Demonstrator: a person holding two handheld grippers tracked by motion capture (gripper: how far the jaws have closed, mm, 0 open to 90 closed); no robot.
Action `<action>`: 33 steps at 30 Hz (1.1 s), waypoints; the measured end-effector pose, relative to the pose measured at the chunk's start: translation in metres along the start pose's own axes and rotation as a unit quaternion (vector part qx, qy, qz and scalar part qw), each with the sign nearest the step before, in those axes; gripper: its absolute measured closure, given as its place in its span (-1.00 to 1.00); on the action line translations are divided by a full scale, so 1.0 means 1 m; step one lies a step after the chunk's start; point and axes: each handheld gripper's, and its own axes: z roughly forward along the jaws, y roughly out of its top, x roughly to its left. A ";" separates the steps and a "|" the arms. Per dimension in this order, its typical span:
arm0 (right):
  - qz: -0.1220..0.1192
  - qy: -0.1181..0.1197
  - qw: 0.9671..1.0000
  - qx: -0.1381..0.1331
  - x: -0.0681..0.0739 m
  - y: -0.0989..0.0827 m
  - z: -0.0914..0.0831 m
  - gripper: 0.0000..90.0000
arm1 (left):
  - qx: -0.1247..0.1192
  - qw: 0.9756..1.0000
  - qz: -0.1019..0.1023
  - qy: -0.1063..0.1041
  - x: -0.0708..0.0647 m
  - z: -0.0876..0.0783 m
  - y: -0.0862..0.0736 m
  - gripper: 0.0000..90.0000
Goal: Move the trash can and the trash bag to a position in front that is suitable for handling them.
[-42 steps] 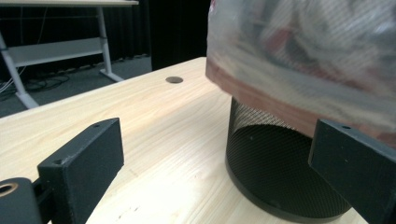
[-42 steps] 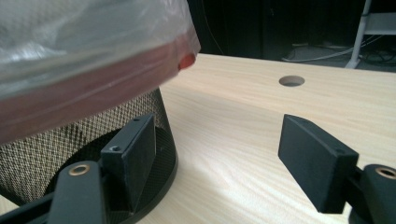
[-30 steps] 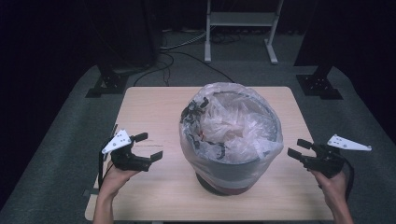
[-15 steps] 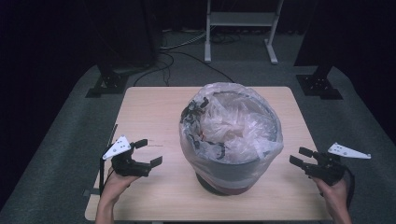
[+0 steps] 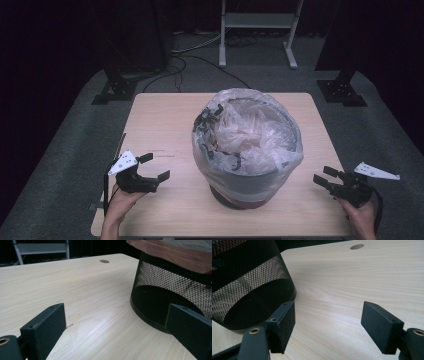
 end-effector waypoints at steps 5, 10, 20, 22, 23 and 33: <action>0.005 -0.004 1.000 0.000 -0.001 -0.007 -0.004 -0.41 | 0.004 1.000 0.001 0.003 -0.001 0.000 -0.003 -0.95; 0.008 -0.006 1.000 0.001 -0.002 -0.014 -0.007 -0.41 | 0.007 1.000 0.001 0.003 -0.002 0.000 -0.004 -0.95; 0.013 -0.005 1.000 -0.004 -0.001 -0.020 -0.010 -0.41 | 0.010 1.000 0.004 -0.002 -0.006 0.002 -0.005 -0.95; 0.014 -0.005 1.000 -0.005 -0.001 -0.020 -0.010 -0.41 | 0.010 1.000 0.004 -0.003 -0.006 0.003 -0.005 -0.95; 0.015 -0.004 1.000 -0.007 -0.001 -0.020 -0.010 -0.41 | 0.010 1.000 0.003 -0.003 -0.006 0.003 -0.005 -0.95; 0.007 -0.005 1.000 -0.009 0.005 -0.022 -0.010 -0.41 | 0.010 1.000 0.004 -0.009 -0.009 0.005 -0.006 -0.95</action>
